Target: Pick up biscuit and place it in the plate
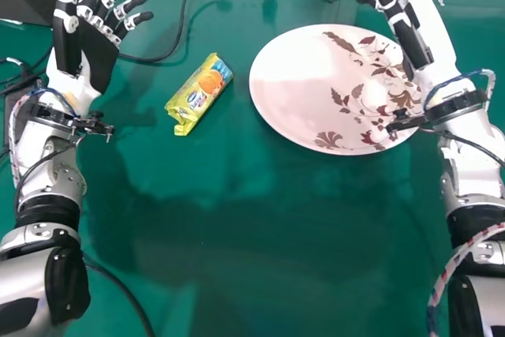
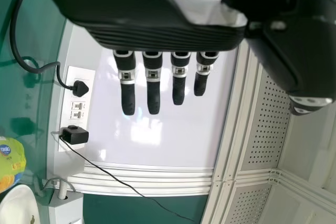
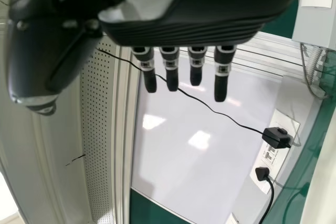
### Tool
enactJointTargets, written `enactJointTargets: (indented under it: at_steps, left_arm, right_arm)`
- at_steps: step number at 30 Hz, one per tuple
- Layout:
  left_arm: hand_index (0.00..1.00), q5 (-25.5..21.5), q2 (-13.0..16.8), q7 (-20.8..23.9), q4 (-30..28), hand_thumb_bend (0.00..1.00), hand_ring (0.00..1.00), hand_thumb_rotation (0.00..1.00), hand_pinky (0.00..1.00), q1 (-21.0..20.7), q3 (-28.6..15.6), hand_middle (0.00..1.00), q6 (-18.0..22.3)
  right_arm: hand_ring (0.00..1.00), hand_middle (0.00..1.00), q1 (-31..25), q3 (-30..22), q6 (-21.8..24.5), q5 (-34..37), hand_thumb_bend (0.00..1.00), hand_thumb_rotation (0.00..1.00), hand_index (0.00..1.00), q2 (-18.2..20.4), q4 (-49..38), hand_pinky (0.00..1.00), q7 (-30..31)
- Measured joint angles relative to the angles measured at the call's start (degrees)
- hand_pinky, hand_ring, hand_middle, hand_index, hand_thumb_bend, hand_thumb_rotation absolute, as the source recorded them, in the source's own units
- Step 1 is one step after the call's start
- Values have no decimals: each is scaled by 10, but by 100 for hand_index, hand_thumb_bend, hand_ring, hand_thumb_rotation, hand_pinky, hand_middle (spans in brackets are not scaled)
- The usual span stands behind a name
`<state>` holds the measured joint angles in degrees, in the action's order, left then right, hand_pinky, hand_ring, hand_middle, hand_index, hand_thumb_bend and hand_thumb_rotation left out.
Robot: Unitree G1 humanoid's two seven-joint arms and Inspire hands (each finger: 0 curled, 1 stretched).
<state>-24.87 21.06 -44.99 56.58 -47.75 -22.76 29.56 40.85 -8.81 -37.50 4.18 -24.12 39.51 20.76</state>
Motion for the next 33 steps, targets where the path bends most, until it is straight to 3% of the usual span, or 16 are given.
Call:
enactJointTargets:
  at_steps: [33]
  left_arm:
    - [98,0,0,0,4,86,85,57,78,0,0,94,0]
  right_arm:
    - [95,100,0,0,1,0,90,34,98,0,-2,81,0]
